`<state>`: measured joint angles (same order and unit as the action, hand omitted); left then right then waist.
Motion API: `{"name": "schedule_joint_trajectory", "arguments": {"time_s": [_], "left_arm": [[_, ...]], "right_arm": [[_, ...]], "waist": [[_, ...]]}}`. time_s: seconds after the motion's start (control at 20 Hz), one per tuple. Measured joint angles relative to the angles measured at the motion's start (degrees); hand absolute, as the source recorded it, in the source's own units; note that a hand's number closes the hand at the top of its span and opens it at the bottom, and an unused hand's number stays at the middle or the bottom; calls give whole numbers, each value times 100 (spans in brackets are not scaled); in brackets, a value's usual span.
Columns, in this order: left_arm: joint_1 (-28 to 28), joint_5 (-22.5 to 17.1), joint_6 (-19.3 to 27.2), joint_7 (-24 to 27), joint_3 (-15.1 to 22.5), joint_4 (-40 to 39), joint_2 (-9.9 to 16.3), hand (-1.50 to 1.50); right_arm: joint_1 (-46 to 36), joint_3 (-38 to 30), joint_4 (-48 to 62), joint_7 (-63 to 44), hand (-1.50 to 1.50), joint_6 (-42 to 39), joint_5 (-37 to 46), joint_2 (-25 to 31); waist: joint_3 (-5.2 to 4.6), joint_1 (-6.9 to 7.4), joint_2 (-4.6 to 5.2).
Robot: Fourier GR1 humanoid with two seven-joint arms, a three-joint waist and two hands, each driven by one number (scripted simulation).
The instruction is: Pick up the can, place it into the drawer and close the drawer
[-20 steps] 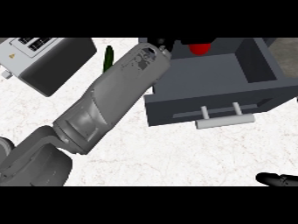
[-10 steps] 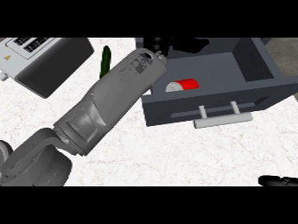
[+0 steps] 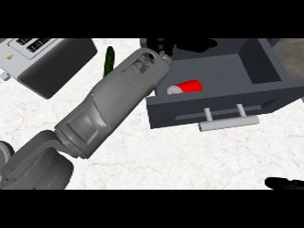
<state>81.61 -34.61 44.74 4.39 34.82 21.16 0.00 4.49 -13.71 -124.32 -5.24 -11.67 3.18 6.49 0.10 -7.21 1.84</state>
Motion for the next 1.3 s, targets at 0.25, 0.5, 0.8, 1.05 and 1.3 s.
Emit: {"name": "schedule_joint_trajectory", "arguments": {"time_s": [0.25, 0.5, 0.8, 1.05, 1.3], "left_arm": [[-71, -244, 23, 181, -70, 111, 0, -150], [33, -450, 89, 271, -132, 214, 0, -150], [95, -551, 327, 287, -22, 376, 0, -150], [171, -537, 269, 208, -62, 351, 6, -150], [192, -448, 263, -33, -77, 519, 116, -150]], "right_arm": [[-8, 187, -212, 234, -150, -66, 602, 235], [-63, 510, -254, 442, -150, 38, 1451, 356], [-232, 991, -16, 533, -150, 204, 2805, 637], [-608, 1470, 639, 557, -150, 471, 3955, 767], [-823, 1890, 1475, 522, -150, 863, 4980, 708]], "waist": [[-2, 52, -13], [-4, 183, -46], [-5, 353, -85], [-8, 553, -113], [-9, 702, -158]]}}
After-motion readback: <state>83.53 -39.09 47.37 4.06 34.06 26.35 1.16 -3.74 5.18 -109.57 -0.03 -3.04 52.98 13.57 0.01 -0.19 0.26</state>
